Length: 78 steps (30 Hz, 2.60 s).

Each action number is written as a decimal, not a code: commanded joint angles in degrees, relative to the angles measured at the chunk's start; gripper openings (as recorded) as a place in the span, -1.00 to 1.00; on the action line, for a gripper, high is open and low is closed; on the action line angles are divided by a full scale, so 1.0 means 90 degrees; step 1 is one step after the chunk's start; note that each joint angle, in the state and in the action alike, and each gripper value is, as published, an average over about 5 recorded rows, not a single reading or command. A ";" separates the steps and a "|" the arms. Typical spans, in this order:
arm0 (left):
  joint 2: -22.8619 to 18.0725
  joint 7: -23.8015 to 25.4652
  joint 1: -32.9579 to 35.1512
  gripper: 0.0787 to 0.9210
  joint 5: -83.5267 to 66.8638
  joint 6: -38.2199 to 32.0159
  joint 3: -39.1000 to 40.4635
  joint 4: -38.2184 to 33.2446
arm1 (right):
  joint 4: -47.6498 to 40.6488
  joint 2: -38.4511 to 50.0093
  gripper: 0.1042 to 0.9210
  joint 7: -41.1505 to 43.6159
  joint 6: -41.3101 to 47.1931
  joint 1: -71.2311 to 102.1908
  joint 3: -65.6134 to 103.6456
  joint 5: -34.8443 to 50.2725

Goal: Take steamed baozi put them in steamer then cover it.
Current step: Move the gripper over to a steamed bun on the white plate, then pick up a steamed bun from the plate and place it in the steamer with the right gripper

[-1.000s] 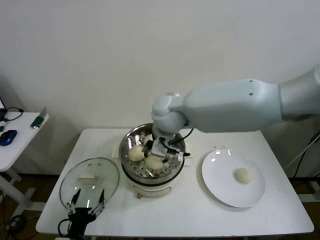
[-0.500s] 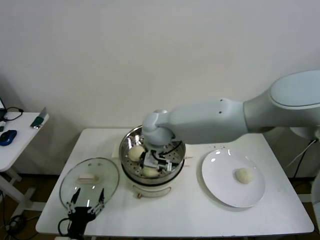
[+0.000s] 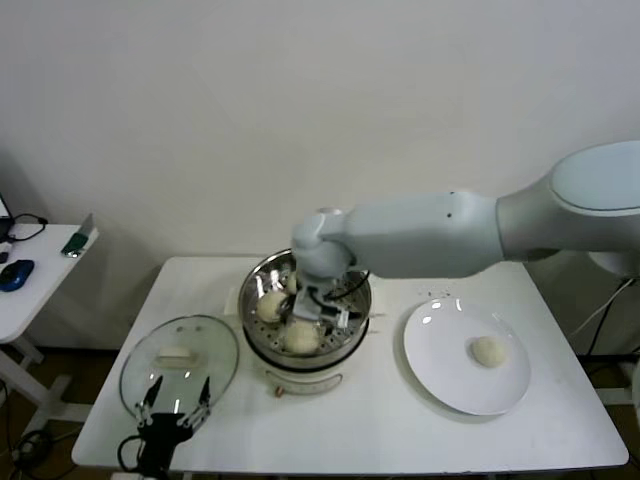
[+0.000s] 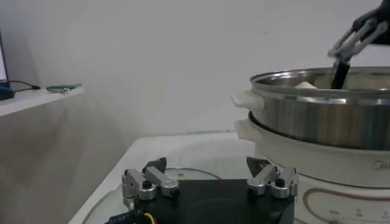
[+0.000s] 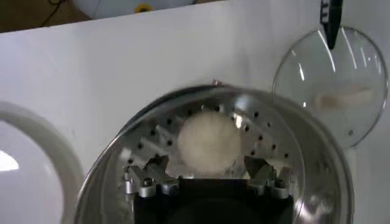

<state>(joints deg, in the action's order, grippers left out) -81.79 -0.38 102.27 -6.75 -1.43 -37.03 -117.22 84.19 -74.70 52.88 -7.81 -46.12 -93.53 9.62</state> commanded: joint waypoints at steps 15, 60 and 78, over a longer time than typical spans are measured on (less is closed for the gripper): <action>0.0011 0.0020 -0.0130 0.77 -0.0030 0.0005 0.0019 0.0058 | -0.0637 0.5147 0.76 0.0382 0.1941 0.0525 -0.0323 0.1169; -0.0037 0.0001 -0.0030 0.77 0.0097 -0.0008 0.0025 0.0150 | -0.2021 0.4426 0.71 -0.0047 0.2198 0.4191 0.2742 -0.0137; -0.0008 0.0000 -0.0082 0.77 0.0097 0.0015 0.0034 0.0180 | -0.1244 0.4406 0.35 0.0205 0.2330 0.1097 0.0681 0.1377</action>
<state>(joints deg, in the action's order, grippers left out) -81.95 -0.42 101.57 -5.91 -1.37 -36.77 -115.69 68.37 -34.20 53.90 12.34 -15.21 -73.29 11.97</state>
